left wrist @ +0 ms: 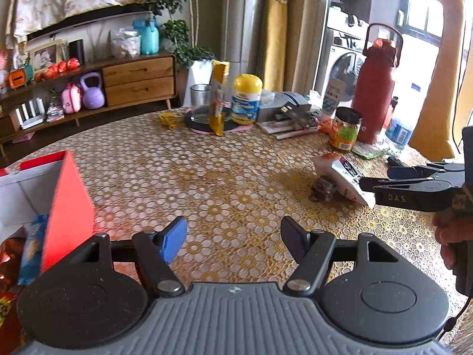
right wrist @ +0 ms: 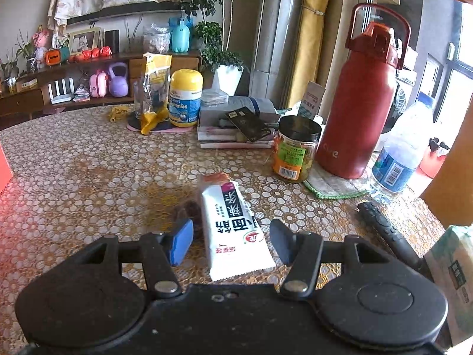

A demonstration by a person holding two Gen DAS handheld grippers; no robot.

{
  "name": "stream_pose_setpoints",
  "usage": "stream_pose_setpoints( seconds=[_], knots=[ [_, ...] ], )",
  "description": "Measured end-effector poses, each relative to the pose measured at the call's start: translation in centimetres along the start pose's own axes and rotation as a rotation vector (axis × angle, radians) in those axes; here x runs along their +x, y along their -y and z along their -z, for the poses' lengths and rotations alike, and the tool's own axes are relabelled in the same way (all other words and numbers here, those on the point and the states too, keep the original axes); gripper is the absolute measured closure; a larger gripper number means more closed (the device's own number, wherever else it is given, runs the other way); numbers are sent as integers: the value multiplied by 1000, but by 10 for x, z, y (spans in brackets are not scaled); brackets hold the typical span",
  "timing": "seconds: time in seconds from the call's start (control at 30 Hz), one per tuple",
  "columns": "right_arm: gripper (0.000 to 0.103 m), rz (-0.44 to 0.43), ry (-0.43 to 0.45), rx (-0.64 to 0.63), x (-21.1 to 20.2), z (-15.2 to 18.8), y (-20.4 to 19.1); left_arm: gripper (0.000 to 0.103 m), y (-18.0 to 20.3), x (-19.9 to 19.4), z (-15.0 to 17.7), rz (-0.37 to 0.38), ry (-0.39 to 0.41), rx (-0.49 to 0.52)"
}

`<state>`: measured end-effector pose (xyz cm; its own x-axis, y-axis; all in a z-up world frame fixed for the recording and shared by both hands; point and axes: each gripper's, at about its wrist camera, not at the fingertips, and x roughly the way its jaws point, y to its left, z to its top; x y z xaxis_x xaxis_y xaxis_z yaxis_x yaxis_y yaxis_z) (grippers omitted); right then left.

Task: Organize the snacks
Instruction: 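Move right tool to white printed bag while left tool approaches brown wrapped candy, then close right gripper on white bag while left gripper closes on brown candy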

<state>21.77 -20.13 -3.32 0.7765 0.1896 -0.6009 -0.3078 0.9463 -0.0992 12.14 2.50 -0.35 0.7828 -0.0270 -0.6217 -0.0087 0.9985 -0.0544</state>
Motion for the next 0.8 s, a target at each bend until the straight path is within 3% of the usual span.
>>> stream_pose_setpoints(
  seconds=[0.4, 0.63, 0.8],
  knots=[
    [47, -50, -71, 19, 43, 4, 13, 33, 27, 42, -10, 28, -36, 58],
    [66, -90, -52, 85, 45, 8, 31, 33, 55, 72, -20, 68, -23, 130],
    [68, -106, -40, 210, 34, 20, 59, 33, 78, 100, -26, 102, -13, 171]
  ],
)
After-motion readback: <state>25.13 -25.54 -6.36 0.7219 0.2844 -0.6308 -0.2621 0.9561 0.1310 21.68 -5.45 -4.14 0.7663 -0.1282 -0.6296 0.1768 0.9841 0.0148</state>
